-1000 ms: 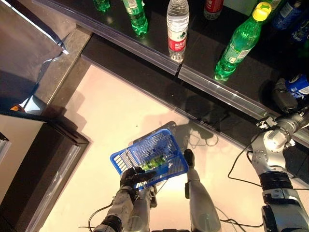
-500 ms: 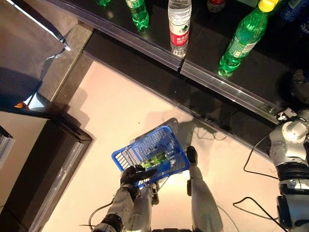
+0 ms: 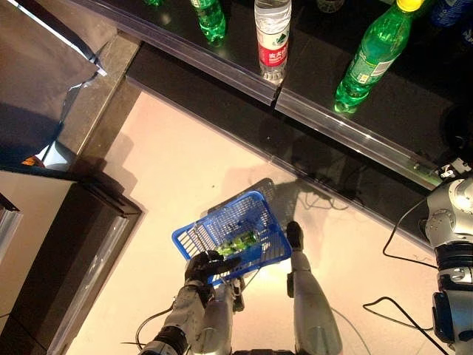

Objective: Pick up the drink and place into the basket.

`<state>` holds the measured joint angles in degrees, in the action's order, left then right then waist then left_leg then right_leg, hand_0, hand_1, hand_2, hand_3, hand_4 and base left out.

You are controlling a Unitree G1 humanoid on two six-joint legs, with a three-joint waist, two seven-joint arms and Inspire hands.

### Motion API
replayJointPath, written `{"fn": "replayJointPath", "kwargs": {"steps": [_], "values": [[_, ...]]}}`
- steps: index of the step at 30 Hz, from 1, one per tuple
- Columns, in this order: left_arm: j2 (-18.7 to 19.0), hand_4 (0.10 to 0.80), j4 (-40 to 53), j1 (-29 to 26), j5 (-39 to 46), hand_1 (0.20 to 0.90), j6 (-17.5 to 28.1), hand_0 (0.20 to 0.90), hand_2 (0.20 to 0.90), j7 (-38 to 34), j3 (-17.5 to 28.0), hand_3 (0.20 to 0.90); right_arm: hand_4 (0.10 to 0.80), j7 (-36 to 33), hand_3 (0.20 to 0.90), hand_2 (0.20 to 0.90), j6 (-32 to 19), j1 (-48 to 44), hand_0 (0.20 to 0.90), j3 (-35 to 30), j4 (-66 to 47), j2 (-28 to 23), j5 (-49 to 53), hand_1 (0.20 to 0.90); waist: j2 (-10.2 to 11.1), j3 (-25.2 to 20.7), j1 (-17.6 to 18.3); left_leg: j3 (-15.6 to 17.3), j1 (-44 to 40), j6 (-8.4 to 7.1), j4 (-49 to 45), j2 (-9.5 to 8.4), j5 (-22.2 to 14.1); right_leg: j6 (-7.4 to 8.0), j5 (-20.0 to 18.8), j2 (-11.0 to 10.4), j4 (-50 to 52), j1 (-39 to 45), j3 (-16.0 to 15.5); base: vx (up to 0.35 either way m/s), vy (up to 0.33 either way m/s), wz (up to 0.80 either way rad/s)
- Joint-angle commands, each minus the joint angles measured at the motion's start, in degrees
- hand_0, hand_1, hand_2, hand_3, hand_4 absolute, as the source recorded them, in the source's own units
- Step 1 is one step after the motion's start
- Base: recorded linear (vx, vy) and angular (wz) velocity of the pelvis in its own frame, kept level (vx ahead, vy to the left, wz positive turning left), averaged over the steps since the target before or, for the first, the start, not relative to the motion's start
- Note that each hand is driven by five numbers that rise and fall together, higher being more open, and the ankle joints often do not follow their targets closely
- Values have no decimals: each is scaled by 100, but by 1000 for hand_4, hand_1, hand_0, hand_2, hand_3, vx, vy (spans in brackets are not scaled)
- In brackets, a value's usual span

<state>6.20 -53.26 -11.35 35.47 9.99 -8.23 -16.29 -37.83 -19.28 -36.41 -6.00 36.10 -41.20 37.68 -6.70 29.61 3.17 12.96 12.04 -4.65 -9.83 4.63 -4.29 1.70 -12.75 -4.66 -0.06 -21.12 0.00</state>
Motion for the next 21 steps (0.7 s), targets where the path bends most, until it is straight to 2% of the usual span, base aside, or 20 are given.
{"fn": "replayJointPath", "kwargs": {"steps": [1,10,21], "values": [[829,100,-186,844,33,300,82,300,300,-136,-157,200,100,118,200,300,-396,-413,300,-237,-277,-806,-34,300,45,-297,-10,-541,800,-52,-344,22,1001,-306,1282,39,1205,62,-625,0,0,0],[797,100,-194,846,52,300,108,300,300,-139,-162,200,100,214,200,300,-390,-253,300,-303,-349,-697,-14,300,72,-409,-3,-528,641,-36,-254,-14,932,-294,1272,-12,1141,191,-654,-9,19,0],[785,100,-207,943,-91,300,118,300,300,-81,-56,200,100,597,200,300,-133,395,300,-322,-758,-320,-145,300,293,-820,1,-437,122,53,113,-74,695,-196,1196,-134,845,671,-711,8,40,5]]}}
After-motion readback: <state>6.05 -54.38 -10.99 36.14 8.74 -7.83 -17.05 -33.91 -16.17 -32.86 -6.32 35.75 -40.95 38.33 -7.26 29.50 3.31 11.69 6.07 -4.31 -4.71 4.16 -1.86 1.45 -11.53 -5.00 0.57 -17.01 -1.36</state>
